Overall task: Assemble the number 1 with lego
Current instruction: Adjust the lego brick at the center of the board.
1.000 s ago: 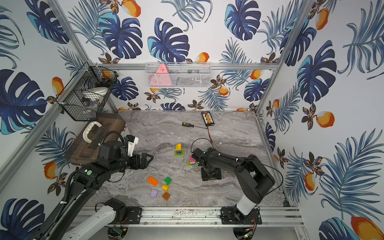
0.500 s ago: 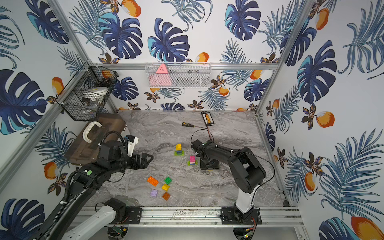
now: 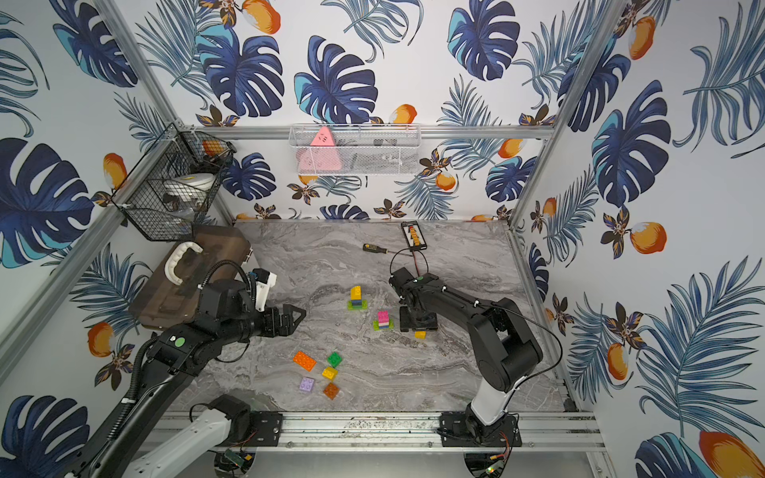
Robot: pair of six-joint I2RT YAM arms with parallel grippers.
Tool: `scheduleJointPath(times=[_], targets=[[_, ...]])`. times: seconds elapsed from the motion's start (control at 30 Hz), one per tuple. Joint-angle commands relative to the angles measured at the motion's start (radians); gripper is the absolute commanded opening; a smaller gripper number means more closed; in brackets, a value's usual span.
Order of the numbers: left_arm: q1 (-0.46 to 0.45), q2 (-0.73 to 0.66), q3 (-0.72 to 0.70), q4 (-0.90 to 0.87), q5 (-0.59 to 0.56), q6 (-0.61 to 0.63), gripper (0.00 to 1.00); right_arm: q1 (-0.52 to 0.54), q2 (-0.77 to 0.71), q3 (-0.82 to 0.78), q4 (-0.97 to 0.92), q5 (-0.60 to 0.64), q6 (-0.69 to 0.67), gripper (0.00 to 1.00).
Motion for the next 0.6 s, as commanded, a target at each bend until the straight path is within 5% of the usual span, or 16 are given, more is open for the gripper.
scheduleJointPath(times=[0.0, 0.57], targets=[[0.000, -0.004, 0.005, 0.011, -0.007, 0.001, 0.99, 0.001, -0.008, -0.004, -0.045, 0.011, 0.062, 0.64], [-0.001, -0.008, 0.007, 0.011, -0.004, 0.002, 0.99, -0.055, -0.016, -0.063, 0.059, -0.062, 0.173, 0.59]])
